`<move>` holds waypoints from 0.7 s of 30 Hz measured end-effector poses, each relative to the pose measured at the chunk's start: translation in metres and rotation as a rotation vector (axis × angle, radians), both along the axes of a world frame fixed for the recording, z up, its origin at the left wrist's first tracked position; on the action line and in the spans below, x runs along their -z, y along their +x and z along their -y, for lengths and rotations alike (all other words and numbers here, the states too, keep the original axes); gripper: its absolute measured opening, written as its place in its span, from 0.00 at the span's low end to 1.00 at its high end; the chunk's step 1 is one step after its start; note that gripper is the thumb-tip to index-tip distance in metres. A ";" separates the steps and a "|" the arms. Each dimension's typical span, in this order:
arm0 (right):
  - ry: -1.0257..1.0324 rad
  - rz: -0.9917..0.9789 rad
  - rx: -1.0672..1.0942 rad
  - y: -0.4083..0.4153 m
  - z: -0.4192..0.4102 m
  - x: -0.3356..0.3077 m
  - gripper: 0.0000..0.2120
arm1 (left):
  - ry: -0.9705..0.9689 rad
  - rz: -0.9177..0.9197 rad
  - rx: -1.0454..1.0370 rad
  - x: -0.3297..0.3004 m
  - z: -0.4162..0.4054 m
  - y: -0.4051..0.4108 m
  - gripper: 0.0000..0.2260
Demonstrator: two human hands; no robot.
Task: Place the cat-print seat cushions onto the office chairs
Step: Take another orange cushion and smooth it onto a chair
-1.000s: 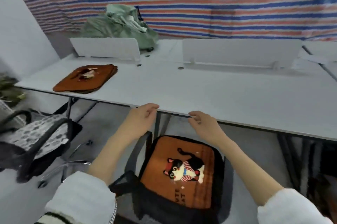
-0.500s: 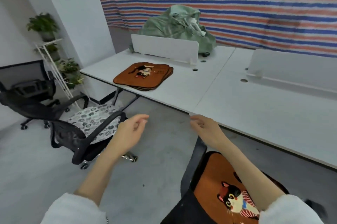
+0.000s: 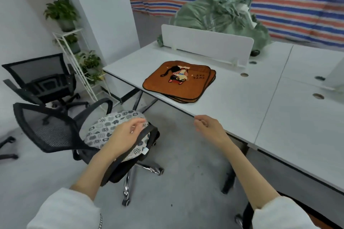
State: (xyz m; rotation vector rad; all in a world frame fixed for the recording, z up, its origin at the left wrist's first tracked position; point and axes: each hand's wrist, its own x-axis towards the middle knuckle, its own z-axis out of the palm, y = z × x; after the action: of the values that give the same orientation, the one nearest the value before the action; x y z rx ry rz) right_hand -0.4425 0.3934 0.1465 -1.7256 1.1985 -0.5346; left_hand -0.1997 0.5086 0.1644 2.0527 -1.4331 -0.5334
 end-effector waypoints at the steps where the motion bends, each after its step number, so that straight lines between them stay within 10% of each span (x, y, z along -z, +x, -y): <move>1: 0.006 -0.005 0.008 0.010 0.009 0.003 0.16 | 0.005 -0.006 0.003 0.004 0.011 0.014 0.12; 21: 0.225 0.004 0.461 0.171 0.231 0.078 0.20 | 0.255 -0.167 0.127 0.100 0.287 0.209 0.18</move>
State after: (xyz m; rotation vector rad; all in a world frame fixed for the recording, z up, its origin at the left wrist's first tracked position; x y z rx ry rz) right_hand -0.2712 0.1623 0.0685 -1.2593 1.5995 -0.6447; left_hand 0.0092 0.2221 0.0641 2.0598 -1.4633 -0.9603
